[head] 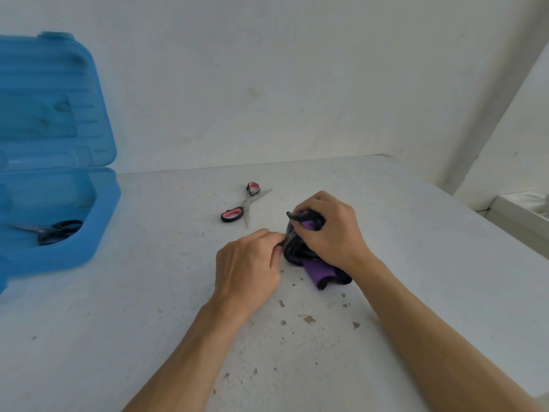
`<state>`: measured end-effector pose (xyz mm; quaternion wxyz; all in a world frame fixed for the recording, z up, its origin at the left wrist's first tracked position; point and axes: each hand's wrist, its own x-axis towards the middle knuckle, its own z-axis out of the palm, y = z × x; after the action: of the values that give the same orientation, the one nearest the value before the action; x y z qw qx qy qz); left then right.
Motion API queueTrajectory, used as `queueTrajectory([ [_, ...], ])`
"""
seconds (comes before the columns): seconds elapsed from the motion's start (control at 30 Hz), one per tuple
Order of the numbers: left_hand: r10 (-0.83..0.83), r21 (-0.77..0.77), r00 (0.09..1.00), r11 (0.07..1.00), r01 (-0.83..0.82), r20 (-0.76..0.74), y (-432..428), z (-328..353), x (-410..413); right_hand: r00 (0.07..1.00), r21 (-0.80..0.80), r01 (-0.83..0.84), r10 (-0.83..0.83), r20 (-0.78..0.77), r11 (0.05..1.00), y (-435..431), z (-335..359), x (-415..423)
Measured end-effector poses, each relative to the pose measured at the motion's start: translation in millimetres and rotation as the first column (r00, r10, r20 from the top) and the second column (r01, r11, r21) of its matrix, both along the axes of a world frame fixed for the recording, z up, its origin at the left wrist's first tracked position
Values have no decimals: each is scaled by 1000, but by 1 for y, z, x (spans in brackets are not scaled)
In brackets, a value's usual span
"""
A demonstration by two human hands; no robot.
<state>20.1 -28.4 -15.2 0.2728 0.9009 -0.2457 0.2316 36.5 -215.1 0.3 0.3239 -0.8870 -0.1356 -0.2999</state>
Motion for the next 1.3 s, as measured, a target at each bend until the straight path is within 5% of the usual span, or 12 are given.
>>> queueTrajectory([
  [0.17,27,-2,999,1000,-27,-31,1,-2,3,990,-93,-135,132,-40,986,-1,-1,1],
  [0.33,39,-40,997,998,-41,-61,2,0,5,1000,-30,-13,13,-11,999,-8,-3,9],
  [0.7,52,-59,986,996,-62,-159,5,0,7,963,65,-132,144,-229,989,-19,2,8],
  [1.07,42,-72,973,996,-60,-229,8,-1,7,974,15,30,-26,-223,999,-20,-6,9],
  [1.3,23,-50,985,998,-32,-170,5,3,5,972,91,231,-226,-58,969,-1,-10,12],
])
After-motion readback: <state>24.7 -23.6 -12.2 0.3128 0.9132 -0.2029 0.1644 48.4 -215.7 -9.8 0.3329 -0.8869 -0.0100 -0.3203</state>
